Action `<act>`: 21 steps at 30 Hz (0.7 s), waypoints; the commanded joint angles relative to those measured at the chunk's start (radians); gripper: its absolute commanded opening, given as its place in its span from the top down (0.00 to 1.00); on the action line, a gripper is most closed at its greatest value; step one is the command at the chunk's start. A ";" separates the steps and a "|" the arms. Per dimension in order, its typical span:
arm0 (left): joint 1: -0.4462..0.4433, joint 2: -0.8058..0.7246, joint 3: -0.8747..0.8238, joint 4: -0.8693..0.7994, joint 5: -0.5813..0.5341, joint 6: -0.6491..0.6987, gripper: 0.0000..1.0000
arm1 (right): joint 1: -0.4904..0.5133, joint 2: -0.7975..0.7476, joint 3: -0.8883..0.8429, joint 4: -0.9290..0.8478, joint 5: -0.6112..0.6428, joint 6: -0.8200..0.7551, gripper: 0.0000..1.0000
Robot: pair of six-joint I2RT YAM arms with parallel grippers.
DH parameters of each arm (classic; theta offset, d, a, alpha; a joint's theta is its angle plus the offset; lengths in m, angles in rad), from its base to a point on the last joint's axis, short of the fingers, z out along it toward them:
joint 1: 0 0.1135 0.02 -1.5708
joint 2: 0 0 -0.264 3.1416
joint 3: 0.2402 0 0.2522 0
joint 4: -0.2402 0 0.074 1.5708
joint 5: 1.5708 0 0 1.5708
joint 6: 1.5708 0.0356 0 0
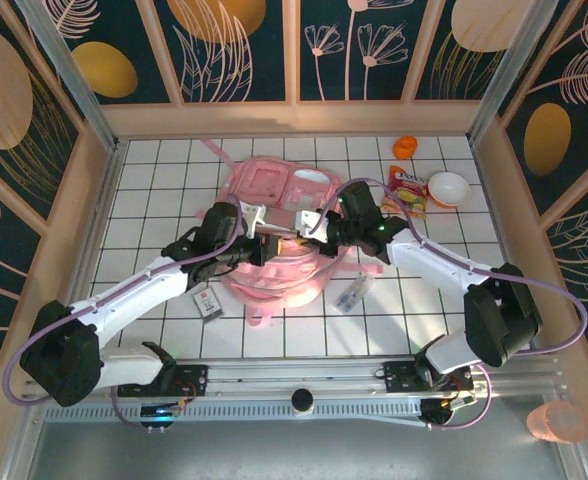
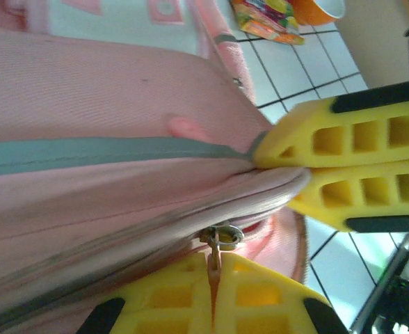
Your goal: Pack the student bag
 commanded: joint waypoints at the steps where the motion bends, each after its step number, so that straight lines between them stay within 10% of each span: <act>1: 0.094 -0.055 -0.028 -0.109 -0.149 0.044 1.00 | -0.058 -0.090 0.023 0.006 -0.125 -0.016 1.00; 11: 0.257 -0.081 -0.048 -0.106 -0.059 0.160 1.00 | -0.158 -0.105 0.022 -0.092 -0.161 -0.047 1.00; 15: 0.258 -0.074 -0.043 -0.038 0.165 0.195 1.00 | -0.100 -0.108 0.040 -0.044 -0.044 0.151 0.58; 21: 0.257 -0.075 -0.011 -0.040 0.246 0.232 1.00 | 0.096 -0.120 0.017 0.043 0.188 0.289 0.44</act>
